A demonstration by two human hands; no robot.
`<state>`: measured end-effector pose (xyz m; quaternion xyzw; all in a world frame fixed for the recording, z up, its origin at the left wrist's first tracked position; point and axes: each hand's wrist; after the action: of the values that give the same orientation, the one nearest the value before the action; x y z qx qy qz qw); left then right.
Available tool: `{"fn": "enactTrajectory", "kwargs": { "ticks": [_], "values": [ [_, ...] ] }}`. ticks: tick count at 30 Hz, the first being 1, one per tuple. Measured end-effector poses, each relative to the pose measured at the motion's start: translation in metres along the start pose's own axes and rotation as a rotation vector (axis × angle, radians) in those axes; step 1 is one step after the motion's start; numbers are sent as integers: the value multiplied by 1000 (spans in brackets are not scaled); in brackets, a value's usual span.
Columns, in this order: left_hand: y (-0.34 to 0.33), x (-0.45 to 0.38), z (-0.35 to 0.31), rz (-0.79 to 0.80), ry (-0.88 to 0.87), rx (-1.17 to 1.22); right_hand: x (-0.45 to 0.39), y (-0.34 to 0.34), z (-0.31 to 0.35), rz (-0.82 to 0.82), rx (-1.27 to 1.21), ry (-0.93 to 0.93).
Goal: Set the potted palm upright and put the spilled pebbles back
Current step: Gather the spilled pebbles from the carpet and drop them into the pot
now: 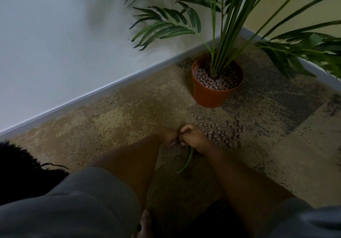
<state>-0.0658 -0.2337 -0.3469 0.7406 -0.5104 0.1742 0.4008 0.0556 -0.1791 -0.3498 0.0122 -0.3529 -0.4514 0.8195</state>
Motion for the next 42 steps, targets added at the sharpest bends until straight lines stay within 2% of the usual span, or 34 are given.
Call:
{"fn": "enactTrajectory", "kwargs": {
  "ticks": [3, 6, 14, 20, 24, 27, 30, 32, 33, 36, 38, 42],
  "values": [
    [-4, 2, -6, 83, 160, 298, -1, 2, 4, 53, -294, -187],
    [0, 4, -9, 88, 244, 560, -1, 10, 4, 117, -480, -238],
    [5, 1, -16, 73, 315, 762, -7, 20, 13, 20, -691, -341],
    [16, -4, -61, -42, 270, 1119, -4, 44, 54, 12, -1128, -311],
    [27, -3, -107, -36, 165, 1318, 1, 64, 91, 42, -1281, -157],
    [26, 8, -139, 18, 61, 1319, 0, 81, 117, 19, -1374, -62],
    [22, 15, -168, 63, -60, 1294, -3, 99, 135, -111, -1455, -46],
    [20, 13, -183, 73, -68, 1268, -7, 108, 137, -168, -1469, -47],
    [20, 10, -188, 84, -71, 1251, -8, 111, 136, -164, -1480, -38],
    [21, 3, -197, 288, -69, 1280, -17, 117, 130, -80, -1531, -9],
    [23, 2, -197, 349, -50, 1314, -21, 120, 126, -60, -1556, -18],
    [24, 9, -190, 322, -82, 1294, -19, 120, 122, -76, -1563, -33]
  ]
}}
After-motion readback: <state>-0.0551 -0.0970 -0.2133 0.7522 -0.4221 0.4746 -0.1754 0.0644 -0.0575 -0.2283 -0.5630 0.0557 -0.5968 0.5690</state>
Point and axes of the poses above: each hand's wrist, its own x-axis away from the middle knuckle, its own y-axis out of the back of the hand, z = x × y, and after that the axes turned 6 degrees about -z, right-handed
